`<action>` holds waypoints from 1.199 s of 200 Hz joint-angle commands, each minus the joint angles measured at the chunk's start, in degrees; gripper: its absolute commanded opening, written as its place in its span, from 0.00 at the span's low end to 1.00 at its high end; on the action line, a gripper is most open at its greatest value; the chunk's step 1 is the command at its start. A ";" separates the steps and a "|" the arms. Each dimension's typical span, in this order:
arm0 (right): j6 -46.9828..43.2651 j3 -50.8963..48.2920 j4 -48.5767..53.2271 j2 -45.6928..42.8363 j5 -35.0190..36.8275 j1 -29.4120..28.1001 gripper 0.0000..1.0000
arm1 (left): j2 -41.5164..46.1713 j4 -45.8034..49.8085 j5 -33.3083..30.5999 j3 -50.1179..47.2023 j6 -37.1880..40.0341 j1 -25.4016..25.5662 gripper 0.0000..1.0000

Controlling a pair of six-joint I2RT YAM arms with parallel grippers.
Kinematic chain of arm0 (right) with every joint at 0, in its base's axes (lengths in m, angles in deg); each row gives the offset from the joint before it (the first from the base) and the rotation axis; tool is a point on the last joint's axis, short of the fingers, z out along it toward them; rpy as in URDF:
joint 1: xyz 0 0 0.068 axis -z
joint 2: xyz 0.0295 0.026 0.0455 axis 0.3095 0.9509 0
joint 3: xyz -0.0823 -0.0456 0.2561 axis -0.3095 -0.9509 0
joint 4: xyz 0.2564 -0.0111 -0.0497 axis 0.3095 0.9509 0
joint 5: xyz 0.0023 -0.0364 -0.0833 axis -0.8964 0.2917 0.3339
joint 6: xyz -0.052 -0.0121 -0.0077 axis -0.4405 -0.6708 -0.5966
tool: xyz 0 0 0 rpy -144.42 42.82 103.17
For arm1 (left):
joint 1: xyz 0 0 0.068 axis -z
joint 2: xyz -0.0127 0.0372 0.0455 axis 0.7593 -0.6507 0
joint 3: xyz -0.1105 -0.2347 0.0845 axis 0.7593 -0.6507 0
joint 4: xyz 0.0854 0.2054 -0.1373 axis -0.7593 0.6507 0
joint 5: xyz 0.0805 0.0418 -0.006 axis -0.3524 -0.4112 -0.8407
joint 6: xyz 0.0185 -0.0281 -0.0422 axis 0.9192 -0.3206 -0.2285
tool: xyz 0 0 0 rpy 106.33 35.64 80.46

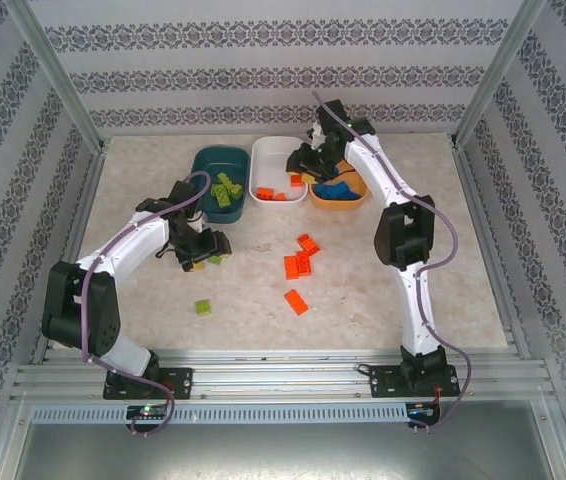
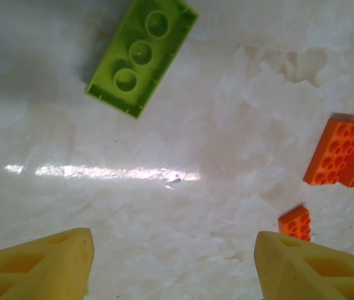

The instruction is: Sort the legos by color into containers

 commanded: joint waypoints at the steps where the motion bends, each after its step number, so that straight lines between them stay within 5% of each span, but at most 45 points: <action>1: -7.87 -8.51 4.29 -11.02 4.65 -1.28 0.54 | -1.31 -4.35 1.46 -0.12 -2.90 0.67 0.69; 36: -16.74 -30.69 4.20 -21.71 16.07 -6.91 0.62 | -3.33 -11.30 3.55 -1.65 -8.02 2.97 0.69; 65: -20.09 -37.11 2.37 -22.57 22.56 -10.87 0.64 | -4.23 -13.96 3.59 -2.30 -9.84 5.02 0.70; 240: -19.43 -33.54 -3.77 -7.87 24.13 -10.79 0.58 | -0.08 -11.06 2.11 -5.30 -11.16 5.90 0.75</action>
